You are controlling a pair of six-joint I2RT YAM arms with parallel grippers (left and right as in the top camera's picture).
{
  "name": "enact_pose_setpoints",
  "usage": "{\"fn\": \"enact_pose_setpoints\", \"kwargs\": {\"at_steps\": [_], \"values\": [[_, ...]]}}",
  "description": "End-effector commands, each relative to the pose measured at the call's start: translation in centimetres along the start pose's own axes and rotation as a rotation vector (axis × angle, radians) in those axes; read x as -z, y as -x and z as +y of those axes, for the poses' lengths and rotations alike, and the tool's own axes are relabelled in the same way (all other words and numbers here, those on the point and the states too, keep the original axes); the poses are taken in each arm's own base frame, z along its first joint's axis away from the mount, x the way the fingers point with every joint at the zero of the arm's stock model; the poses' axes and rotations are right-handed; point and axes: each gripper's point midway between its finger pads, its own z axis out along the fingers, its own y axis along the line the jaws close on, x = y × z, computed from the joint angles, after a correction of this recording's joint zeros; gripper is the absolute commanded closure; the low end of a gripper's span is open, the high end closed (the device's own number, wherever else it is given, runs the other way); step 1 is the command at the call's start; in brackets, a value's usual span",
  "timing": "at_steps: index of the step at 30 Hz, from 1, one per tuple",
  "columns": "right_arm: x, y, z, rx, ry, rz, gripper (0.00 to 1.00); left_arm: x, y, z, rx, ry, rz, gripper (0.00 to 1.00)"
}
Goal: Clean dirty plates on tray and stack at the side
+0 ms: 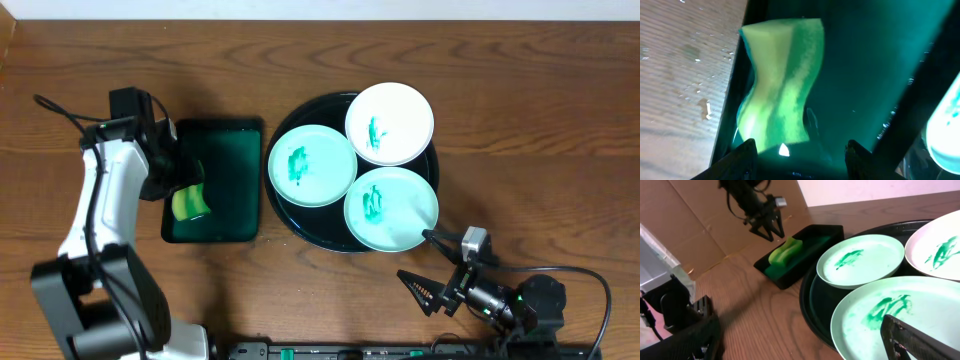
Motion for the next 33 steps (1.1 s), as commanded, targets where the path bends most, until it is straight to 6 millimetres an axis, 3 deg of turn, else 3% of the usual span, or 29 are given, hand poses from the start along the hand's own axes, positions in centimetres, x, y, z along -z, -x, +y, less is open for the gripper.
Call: {"fn": "enact_pose_setpoints", "kwargs": {"at_steps": [1, 5, 15, 24, 28, 31, 32, 33], "values": [[0.0, -0.1, 0.4, -0.020, 0.017, 0.011, 0.01, -1.9, 0.1, 0.9, 0.010, -0.028, 0.055, 0.43], [0.0, -0.1, 0.6, -0.020, 0.027, 0.014, 0.01, -3.2, 0.1, 1.6, 0.022, -0.042, 0.084, 0.43], [0.0, -0.2, 0.8, -0.021, 0.038, 0.019, 0.01, -4.2, 0.8, 1.5, 0.001, -0.059, 0.071, 0.39], [0.0, -0.2, 0.8, -0.030, 0.041, 0.020, 0.01, -7.7, -0.4, 2.1, 0.019, -0.052, 0.173, 0.40], [0.0, -0.3, 0.9, -0.037, 0.043, 0.021, 0.01, -8.2, -0.5, 2.2, 0.020, -0.051, 0.184, 0.57], [0.0, -0.3, 0.9, -0.036, 0.043, 0.021, 0.01, -8.0, -0.3, 2.1, 0.019, -0.053, 0.174, 0.80], [0.0, -0.2, 0.9, -0.036, 0.044, 0.021, 0.01, -8.0, -0.3, 2.0, 0.019, -0.057, 0.173, 0.91], [0.0, -0.3, 0.9, -0.036, 0.043, 0.021, 0.01, -8.0, -0.2, 1.9, 0.020, -0.063, 0.172, 0.92]]}}
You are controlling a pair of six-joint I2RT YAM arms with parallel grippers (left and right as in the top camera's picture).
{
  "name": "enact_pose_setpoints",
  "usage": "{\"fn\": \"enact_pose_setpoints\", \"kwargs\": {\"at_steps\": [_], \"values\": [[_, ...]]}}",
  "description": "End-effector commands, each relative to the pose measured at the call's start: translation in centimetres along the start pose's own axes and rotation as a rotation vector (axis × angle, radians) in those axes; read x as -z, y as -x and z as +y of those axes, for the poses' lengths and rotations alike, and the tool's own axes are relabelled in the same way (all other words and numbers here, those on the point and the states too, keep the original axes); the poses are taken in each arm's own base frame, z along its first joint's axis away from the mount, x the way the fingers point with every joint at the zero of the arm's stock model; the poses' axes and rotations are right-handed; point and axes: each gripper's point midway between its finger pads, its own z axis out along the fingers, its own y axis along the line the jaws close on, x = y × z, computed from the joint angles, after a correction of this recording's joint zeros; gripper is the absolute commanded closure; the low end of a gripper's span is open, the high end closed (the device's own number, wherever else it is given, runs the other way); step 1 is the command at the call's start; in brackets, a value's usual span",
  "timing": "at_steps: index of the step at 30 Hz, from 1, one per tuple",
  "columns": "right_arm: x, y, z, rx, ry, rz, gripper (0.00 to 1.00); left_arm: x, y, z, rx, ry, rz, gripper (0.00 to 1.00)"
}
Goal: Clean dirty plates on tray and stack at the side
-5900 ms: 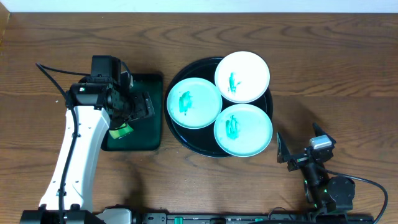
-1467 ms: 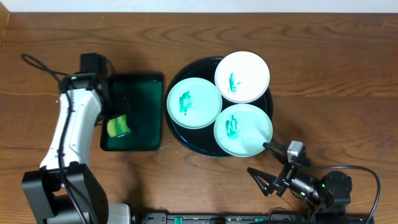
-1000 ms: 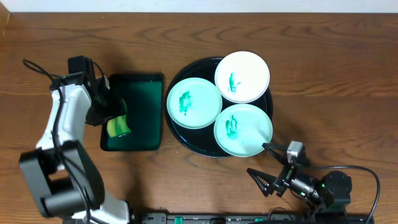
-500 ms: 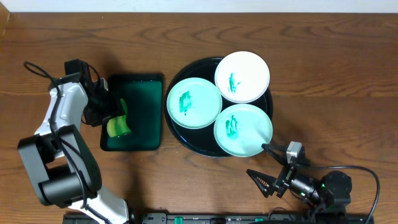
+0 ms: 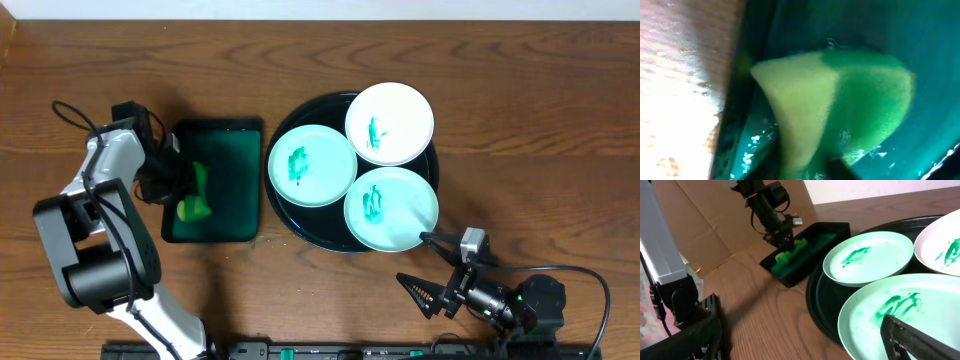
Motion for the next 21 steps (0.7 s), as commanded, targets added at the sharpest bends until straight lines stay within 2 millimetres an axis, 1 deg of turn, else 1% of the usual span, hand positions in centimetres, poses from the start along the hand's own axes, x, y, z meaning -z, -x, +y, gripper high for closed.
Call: {"fn": "enact_pose_setpoints", "kwargs": {"at_steps": [1, 6, 9, 13, 16, 17, 18, 21], "values": [[0.0, 0.0, 0.4, -0.018, 0.016, 0.010, 0.01, -1.2, -0.3, -0.1, 0.003, -0.015, 0.032, 0.93], [0.0, -0.1, 0.4, -0.018, 0.016, 0.010, 0.01, -0.8, -0.1, -1.3, 0.003, -0.078, 0.022, 0.93], [0.0, 0.0, 0.4, -0.018, 0.015, 0.010, 0.01, 0.4, 0.1, -3.3, -0.018, -0.172, -0.001, 0.93], [0.0, -0.1, 0.4, -0.018, 0.015, 0.010, 0.01, 2.6, 0.0, -6.5, -0.104, -0.290, -0.050, 0.93], [0.0, -0.1, 0.4, -0.018, 0.015, 0.010, 0.01, 4.2, -0.2, -8.3, -0.153, -0.328, -0.084, 0.93], [0.0, -0.1, 0.4, -0.018, 0.015, 0.010, 0.01, 4.8, -0.3, -9.1, -0.172, -0.346, -0.096, 0.93], [0.0, -0.1, 0.4, -0.019, 0.015, 0.010, 0.01, 5.6, -0.7, -10.4, -0.204, -0.374, -0.109, 0.93], [0.0, -0.1, 0.4, -0.019, 0.015, 0.011, 0.01, 6.3, -1.2, -12.3, -0.248, -0.427, -0.113, 0.93]]}}
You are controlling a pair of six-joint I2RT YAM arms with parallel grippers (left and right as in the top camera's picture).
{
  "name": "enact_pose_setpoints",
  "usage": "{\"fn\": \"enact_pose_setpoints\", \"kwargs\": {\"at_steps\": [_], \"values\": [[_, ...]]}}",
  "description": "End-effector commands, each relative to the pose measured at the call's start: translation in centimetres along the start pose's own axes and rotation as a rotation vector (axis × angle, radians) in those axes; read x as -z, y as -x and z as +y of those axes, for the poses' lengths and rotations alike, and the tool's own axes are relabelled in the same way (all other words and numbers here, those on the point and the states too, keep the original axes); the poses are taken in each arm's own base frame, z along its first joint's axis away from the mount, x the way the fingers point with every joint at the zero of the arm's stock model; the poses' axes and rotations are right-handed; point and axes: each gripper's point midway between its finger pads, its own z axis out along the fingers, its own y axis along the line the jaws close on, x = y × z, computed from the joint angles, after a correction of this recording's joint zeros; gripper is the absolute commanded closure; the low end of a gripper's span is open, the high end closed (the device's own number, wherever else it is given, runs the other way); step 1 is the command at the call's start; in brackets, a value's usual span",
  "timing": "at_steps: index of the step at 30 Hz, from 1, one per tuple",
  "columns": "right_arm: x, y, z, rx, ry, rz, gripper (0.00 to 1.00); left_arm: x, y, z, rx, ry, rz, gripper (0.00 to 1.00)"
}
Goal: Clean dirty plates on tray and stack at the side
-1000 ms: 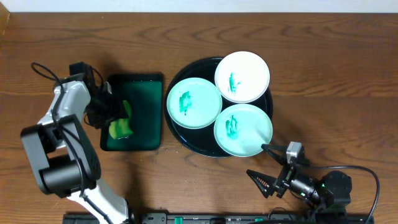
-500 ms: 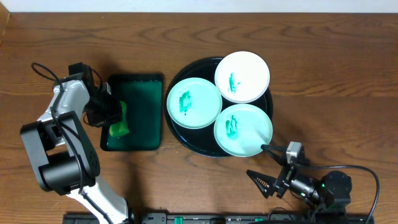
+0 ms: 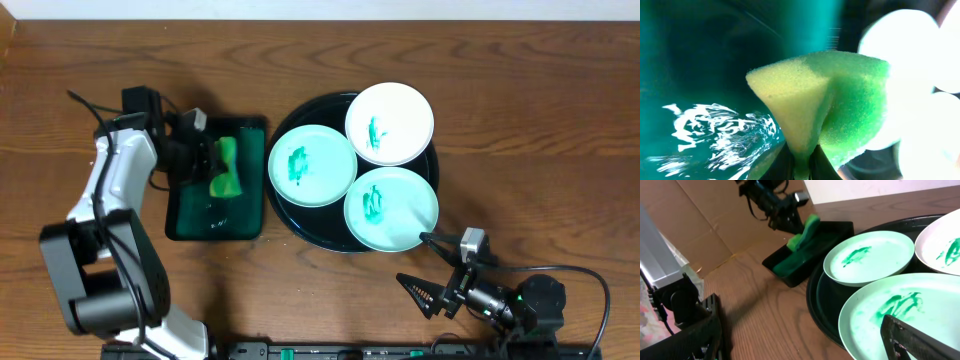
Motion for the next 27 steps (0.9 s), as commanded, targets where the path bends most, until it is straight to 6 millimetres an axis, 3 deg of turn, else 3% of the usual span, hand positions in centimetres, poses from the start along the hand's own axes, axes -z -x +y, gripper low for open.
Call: {"fn": "enact_pose_setpoints", "kwargs": {"at_steps": [1, 12, 19, 27], "values": [[0.0, 0.0, 0.4, -0.016, 0.014, 0.010, 0.01, 0.6, 0.0, -4.0, -0.084, -0.135, -0.015, 0.93], [0.0, -0.2, 0.7, -0.017, 0.032, 0.016, 0.01, -0.4, -0.5, -6.7, -0.238, -0.338, 0.002, 0.93], [0.0, -0.2, 0.7, -0.042, 0.036, 0.018, 0.01, -2.4, -0.9, -5.4, -0.278, -0.346, 0.042, 0.93], [0.0, -0.3, 1.0, -0.048, 0.053, 0.025, 0.01, -4.2, -0.9, -2.6, -0.180, -0.422, 0.073, 0.91]]}}
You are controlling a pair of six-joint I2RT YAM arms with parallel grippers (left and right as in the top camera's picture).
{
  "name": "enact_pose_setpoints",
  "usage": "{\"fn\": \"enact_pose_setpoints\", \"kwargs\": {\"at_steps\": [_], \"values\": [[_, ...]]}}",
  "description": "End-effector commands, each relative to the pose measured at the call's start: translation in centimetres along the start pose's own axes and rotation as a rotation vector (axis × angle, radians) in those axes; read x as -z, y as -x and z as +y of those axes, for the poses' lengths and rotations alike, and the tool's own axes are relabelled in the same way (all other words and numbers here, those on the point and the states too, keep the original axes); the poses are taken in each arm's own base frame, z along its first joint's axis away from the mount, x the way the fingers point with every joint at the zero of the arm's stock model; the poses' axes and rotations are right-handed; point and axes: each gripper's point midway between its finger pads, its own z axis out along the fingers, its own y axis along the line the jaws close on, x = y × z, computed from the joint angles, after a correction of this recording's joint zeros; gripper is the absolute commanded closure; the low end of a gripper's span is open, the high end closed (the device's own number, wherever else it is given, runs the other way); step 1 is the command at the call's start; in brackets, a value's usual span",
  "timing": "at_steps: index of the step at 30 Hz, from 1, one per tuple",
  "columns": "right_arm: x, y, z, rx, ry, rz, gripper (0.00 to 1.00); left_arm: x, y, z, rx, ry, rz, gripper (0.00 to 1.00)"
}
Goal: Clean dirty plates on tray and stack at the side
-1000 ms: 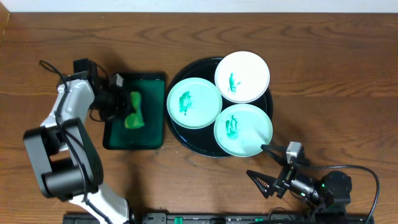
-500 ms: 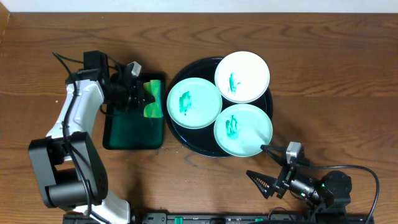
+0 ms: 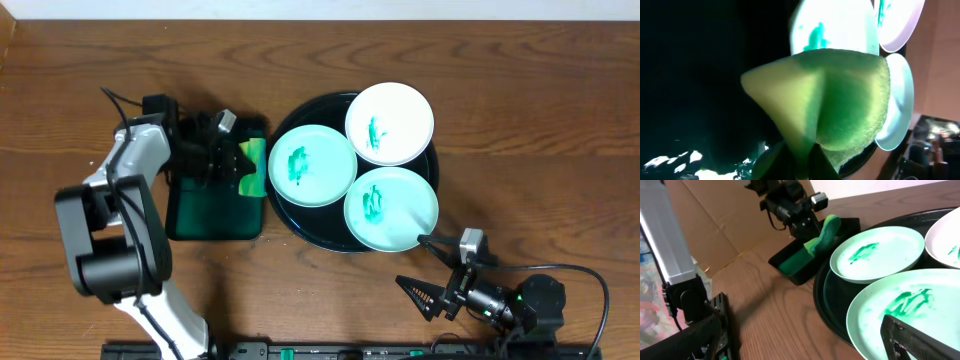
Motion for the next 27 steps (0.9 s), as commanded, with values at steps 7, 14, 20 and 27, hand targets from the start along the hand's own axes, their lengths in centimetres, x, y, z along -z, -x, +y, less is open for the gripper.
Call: {"fn": "enact_pose_setpoints", "kwargs": {"at_steps": [7, 14, 20, 27], "values": [[0.0, -0.1, 0.6, -0.017, 0.025, 0.013, 0.01, 0.7, -0.1, 1.9, 0.058, -0.093, -0.044, 0.71], [0.0, -0.1, 0.6, -0.024, 0.026, 0.013, 0.01, 1.1, 0.0, 2.3, 0.069, -0.091, -0.054, 0.62], [0.0, -0.1, 0.6, -0.024, 0.026, 0.013, 0.01, 1.3, 0.2, 1.8, 0.066, -0.117, -0.065, 0.49], [0.0, -0.1, 0.6, -0.024, 0.030, 0.015, 0.01, 2.9, 1.3, -0.8, 0.002, -0.152, -0.123, 0.35]]}}
